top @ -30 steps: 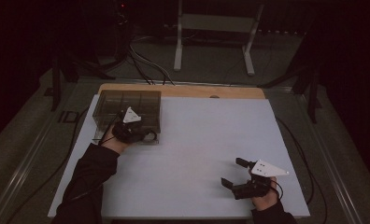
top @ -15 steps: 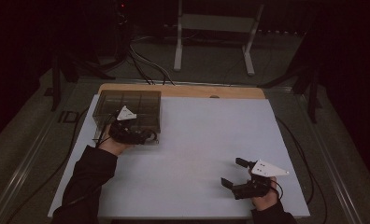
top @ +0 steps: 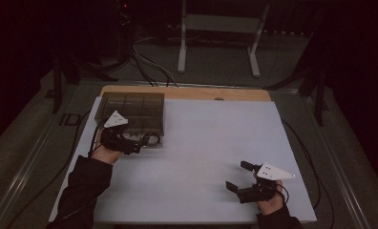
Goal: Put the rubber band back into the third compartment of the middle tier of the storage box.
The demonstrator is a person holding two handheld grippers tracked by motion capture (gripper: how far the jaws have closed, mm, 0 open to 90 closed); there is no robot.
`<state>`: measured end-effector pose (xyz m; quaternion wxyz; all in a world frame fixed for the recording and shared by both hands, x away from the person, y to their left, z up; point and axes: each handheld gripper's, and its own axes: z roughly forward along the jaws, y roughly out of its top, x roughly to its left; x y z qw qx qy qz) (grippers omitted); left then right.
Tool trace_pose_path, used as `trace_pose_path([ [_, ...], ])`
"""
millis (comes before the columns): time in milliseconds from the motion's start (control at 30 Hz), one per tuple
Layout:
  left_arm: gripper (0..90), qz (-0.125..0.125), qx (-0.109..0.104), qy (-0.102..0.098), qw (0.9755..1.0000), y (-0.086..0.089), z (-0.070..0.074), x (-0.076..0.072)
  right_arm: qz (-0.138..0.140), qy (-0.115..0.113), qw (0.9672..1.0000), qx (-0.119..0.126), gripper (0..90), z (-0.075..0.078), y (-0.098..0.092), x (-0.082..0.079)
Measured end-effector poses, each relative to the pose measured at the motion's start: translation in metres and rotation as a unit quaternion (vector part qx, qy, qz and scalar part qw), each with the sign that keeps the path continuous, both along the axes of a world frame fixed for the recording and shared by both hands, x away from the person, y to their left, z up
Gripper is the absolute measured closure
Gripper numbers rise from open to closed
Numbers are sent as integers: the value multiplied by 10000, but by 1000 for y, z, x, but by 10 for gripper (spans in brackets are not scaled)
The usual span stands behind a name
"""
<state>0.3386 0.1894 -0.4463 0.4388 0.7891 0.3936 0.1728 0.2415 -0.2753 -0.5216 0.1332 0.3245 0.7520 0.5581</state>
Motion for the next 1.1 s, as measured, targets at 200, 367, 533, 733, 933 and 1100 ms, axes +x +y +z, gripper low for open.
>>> trace_pose_path([
  [200, 3, 21, -200, -142, 9997, 16, 3, -10, -1, -1, 10000, 0, 0, 0, 0, 2],
  [367, 3, 20, -301, -152, 9994, 28, 3, -19, 4, -11, 10000, -8, 0, 0, 0, 1],
  [533, 3, 3, -386, -224, 9990, 38, 1, -27, 0, 5, 10000, -1, 0, 0, 0, 2],
  [733, 4, 101, -473, -189, 9987, 48, -3, -39, 7, 20, 10000, -14, 0, 0, 1, 1],
  [933, 4, 87, -490, -136, 9987, 54, -11, -49, 21, 0, 10000, -31, 0, 0, 2, 1],
  [1100, 4, 123, -528, -130, 9984, 55, -17, -53, 19, -5, 10000, -26, 0, 1, 2, 0],
])
